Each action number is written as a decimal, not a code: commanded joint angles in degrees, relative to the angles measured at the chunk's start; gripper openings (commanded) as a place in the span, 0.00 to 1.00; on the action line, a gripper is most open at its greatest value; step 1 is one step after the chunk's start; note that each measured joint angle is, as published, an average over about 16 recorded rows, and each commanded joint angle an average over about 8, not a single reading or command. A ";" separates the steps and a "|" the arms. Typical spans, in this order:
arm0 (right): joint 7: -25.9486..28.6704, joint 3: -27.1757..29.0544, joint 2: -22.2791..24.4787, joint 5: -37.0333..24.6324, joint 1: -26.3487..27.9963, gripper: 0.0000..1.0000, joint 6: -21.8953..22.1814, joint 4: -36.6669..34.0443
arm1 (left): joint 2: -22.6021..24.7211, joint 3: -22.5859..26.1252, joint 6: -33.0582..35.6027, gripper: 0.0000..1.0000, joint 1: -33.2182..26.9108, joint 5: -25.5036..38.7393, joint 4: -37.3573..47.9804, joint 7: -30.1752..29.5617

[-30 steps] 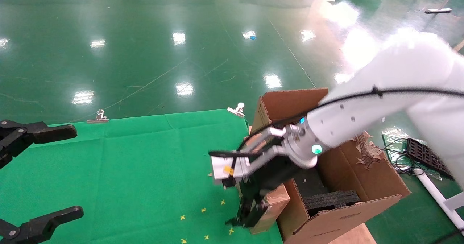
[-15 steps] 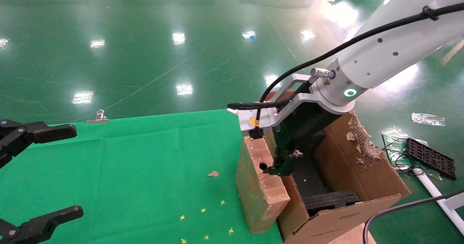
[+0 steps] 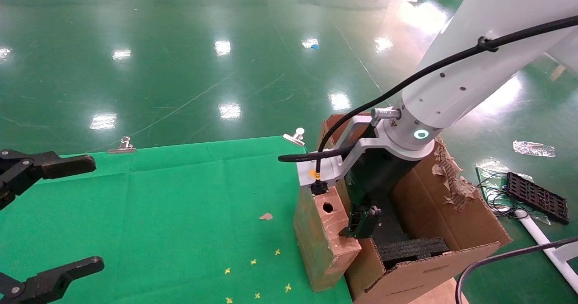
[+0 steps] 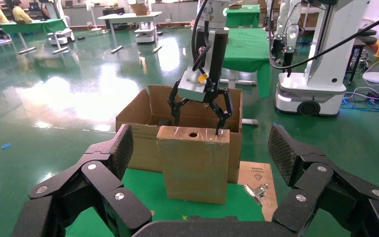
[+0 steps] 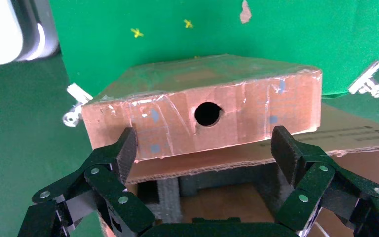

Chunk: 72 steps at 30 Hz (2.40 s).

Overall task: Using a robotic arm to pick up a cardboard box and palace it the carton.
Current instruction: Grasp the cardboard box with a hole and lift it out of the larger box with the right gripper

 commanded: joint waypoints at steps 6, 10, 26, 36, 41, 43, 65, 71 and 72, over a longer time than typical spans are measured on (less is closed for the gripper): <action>5.80 -1.17 0.68 1.21 1.18 1.00 1.20 -0.49 | -0.01 0.03 -0.01 1.00 -0.01 -0.02 0.00 0.01; 13.98 -1.15 1.47 2.31 2.31 1.00 0.78 -2.40 | -0.02 0.04 -0.02 1.00 -0.01 -0.03 0.00 0.02; 34.26 -2.15 -2.07 10.60 -2.46 1.00 -0.09 -23.28 | -0.04 0.11 -0.05 1.00 -0.02 -0.07 0.00 0.05; 33.76 -3.68 -5.60 9.82 -4.87 0.07 0.32 -27.93 | -0.06 0.15 -0.06 0.80 -0.03 -0.10 0.00 0.07; 33.84 -4.19 -6.35 9.53 -5.41 0.00 0.28 -28.36 | -0.07 0.17 -0.07 0.18 -0.04 -0.11 0.00 0.08; 33.94 -4.40 -6.49 9.37 -5.55 0.00 0.27 -28.33 | -0.07 0.17 -0.08 0.03 -0.04 -0.12 0.00 0.09; 34.16 -6.87 -7.67 7.17 -6.08 0.00 -0.05 -26.96 | -0.11 0.26 -0.11 0.00 -0.06 -0.18 0.00 0.13; 30.76 -4.61 -5.13 8.38 -3.47 0.00 2.45 -25.53 | -0.12 0.28 -0.12 0.00 -0.06 -0.19 0.00 0.14; 29.78 -3.92 -4.35 8.82 -2.77 0.00 3.05 -25.33 | -0.12 0.29 -0.12 0.00 -0.06 -0.20 0.00 0.14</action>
